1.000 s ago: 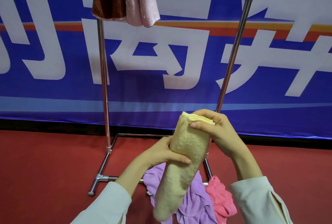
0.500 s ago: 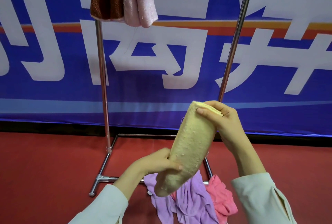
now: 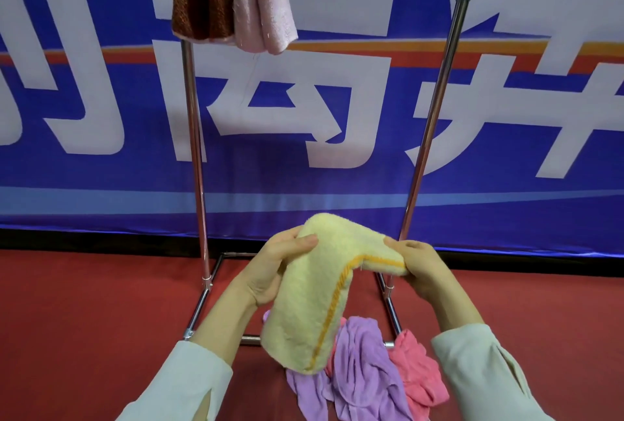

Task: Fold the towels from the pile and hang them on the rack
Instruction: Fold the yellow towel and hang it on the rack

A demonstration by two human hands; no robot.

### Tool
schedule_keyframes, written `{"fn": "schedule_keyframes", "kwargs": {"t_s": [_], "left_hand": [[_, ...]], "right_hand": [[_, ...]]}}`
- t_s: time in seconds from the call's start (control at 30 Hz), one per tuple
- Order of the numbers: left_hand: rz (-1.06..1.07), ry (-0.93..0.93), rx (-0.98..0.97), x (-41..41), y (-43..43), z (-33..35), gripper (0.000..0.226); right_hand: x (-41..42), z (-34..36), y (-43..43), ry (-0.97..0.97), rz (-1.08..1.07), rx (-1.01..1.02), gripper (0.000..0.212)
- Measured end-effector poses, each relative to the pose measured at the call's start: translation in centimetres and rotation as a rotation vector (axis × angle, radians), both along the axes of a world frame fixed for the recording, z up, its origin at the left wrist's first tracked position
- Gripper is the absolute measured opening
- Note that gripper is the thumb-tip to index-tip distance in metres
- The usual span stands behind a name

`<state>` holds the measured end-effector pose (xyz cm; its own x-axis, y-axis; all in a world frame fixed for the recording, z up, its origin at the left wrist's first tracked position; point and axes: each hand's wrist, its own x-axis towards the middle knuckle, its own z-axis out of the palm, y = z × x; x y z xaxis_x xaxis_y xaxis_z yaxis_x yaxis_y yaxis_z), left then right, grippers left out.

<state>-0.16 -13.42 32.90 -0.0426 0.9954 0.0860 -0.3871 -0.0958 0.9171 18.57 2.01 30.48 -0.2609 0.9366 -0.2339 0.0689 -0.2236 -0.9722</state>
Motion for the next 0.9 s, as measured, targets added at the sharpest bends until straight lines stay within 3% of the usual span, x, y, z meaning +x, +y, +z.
{"fn": "schedule_keyframes", "kwargs": {"t_s": [0.13,0.23,0.3,0.37,0.47,0.53,0.63,0.73,0.8,0.9], "left_hand": [[0.049,-0.063,0.042,0.5,0.2,0.9,0.033],[0.080,-0.071,0.018,0.9,0.2,1.5,0.032],[0.105,-0.068,-0.003,1.0,0.3,1.7,0.033],[0.127,-0.045,-0.026,1.1,0.5,1.6,0.031],[0.131,0.005,-0.039,1.0,0.7,1.2,0.030],[0.116,0.025,-0.038,1.0,0.7,1.0,0.028],[0.141,0.056,-0.036,0.8,0.8,0.9,0.027],[0.164,0.056,-0.032,0.6,1.0,0.7,0.029],[0.211,0.060,-0.026,0.6,0.9,0.7,0.031],[0.401,0.118,-0.035,0.9,1.2,0.6,0.036]], "right_hand": [[-0.7,-0.7,-1.0,-0.136,0.086,-0.008,0.014],[-0.5,-0.3,-2.1,-0.177,0.178,-0.030,0.028],[-0.5,0.5,-3.0,-0.277,0.253,-0.043,0.029],[-0.5,1.4,-3.8,-0.377,0.334,-0.049,0.043],[-1.1,2.2,-4.4,-0.181,0.418,-0.051,0.060],[-1.6,2.6,-4.7,0.004,0.451,-0.010,0.058],[-1.9,3.1,-5.3,0.104,0.509,0.105,0.044],[-1.6,3.2,-5.3,0.264,0.533,0.129,0.052],[-1.6,3.2,-5.3,0.296,0.516,0.189,0.053],[-2.2,3.2,-5.4,0.258,0.359,0.267,0.031]]}}
